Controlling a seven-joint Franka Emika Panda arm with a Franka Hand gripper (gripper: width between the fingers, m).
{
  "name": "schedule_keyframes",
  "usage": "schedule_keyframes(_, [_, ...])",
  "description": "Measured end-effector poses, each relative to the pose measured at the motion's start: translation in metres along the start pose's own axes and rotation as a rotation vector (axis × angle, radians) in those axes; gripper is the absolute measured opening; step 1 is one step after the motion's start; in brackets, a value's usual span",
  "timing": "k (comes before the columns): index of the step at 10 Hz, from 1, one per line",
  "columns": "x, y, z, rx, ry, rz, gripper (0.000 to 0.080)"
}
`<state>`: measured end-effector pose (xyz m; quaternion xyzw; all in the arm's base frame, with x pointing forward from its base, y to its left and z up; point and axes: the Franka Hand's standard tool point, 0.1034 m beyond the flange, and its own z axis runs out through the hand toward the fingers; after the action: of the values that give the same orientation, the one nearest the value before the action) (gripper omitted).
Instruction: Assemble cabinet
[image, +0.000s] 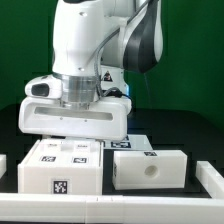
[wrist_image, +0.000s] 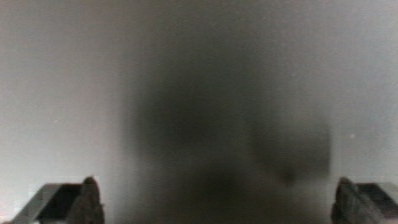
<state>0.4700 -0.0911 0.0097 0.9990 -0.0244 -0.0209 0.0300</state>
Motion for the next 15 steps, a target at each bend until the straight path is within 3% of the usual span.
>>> schedule_keyframes(7, [0.0048, 0.0045, 0.0036, -0.013, 0.016, -0.001, 0.0649])
schedule_keyframes(9, [0.0049, 0.0034, 0.0036, -0.012, 0.016, -0.001, 0.0379])
schedule_keyframes(10, [0.0049, 0.0034, 0.0036, -0.012, 0.016, -0.001, 0.0379])
schedule_keyframes(11, [0.0047, 0.0034, 0.0037, -0.012, 0.016, -0.001, 0.0196])
schedule_keyframes(12, [0.0045, 0.0035, 0.0038, -0.012, 0.015, -0.001, 0.0196])
schedule_keyframes(13, [0.0045, 0.0035, 0.0038, -0.012, 0.015, -0.001, 0.0049])
schedule_keyframes(15, [0.0049, 0.0038, 0.0028, -0.012, 0.016, 0.0, 0.0016])
